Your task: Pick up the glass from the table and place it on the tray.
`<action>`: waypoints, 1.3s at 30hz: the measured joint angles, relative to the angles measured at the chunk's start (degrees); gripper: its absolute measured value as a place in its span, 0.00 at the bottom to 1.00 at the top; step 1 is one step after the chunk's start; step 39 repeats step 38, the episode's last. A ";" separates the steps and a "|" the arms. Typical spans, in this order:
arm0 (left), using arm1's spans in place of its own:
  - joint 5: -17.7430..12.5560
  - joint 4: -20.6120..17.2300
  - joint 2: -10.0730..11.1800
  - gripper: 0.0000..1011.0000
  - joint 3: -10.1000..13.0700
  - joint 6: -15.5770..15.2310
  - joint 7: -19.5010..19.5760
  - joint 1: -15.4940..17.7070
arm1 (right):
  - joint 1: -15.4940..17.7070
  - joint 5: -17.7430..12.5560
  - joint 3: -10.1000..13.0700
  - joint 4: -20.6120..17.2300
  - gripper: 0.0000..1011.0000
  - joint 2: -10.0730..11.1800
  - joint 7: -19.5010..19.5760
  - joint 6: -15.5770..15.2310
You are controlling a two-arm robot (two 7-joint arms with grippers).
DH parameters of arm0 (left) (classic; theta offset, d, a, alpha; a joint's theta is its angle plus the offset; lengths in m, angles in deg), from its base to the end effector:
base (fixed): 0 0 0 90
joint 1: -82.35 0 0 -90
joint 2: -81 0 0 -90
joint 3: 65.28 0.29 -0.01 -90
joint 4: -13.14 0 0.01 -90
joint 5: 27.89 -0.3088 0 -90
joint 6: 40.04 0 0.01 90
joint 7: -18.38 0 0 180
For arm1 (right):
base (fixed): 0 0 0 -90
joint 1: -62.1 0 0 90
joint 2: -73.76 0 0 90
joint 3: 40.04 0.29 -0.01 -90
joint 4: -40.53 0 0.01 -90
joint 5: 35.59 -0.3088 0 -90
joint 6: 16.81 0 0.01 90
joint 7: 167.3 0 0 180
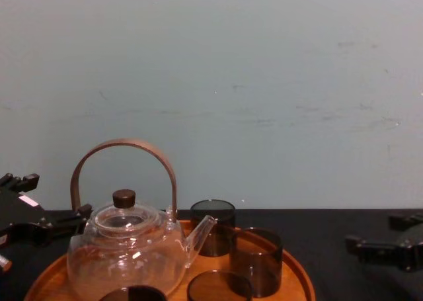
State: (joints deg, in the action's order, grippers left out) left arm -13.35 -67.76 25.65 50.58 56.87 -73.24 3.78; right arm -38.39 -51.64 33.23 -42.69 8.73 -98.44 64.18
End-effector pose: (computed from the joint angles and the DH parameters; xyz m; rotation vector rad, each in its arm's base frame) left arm 0.3581 0.0827 -0.3023 0.3046 -0.2852 1.2480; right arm 0.3692 -0.0579 -0.2846 -0.2889 0.0377 -0.9940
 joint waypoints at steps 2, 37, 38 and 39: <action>0.00 0.00 0.00 1.00 0.00 0.00 0.00 0.00 | 0.19 -0.42 0.99 -0.07 0.99 0.04 0.53 0.15; 0.00 0.00 0.00 1.00 0.00 0.00 0.00 0.00 | 0.23 -1.01 4.13 0.50 0.99 -0.26 2.95 0.76; 0.00 0.00 0.00 1.00 0.00 0.00 0.00 0.00 | 0.23 -1.01 4.12 0.50 0.99 -0.25 2.94 0.76; 0.00 0.00 0.00 1.00 0.00 0.00 0.00 0.00 | 0.23 -1.01 4.12 0.50 0.99 -0.25 2.94 0.76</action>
